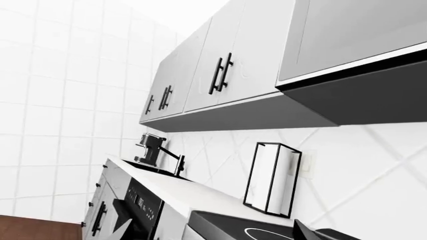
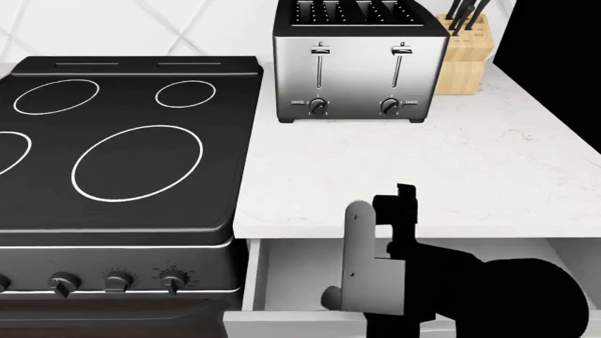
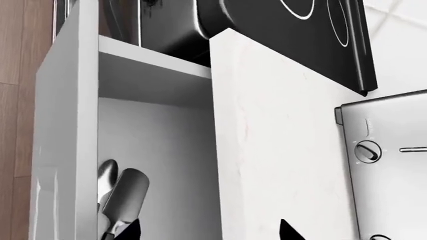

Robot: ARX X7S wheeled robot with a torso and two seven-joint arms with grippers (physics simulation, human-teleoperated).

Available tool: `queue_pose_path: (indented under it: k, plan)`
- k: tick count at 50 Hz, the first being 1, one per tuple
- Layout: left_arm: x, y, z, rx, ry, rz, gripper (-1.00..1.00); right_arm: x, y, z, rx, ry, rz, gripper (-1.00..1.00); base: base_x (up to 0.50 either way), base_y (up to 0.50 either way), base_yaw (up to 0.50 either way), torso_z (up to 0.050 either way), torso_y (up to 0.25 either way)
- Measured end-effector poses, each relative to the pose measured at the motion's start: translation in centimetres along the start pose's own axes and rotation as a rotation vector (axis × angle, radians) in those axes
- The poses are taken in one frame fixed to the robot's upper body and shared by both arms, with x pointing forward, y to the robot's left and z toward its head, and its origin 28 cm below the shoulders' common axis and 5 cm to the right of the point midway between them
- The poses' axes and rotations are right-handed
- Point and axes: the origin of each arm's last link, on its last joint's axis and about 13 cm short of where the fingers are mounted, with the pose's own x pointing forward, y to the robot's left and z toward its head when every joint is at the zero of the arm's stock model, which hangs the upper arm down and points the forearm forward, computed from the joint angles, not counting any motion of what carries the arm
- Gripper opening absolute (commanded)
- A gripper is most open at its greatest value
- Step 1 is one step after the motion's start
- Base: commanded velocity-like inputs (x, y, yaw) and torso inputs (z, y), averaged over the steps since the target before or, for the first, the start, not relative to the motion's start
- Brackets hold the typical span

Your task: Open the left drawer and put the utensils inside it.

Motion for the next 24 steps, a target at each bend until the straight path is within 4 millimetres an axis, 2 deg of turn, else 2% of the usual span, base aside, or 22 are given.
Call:
queue_pose_path:
  k: [24]
  plan:
    - [0.1,0.0,0.2,0.0,-0.008,0.0,1.0,-2.8,-0.5,0.3,0.066,-0.094,-0.133,1.0,0.0,0.0,0.0,0.0,0.0]
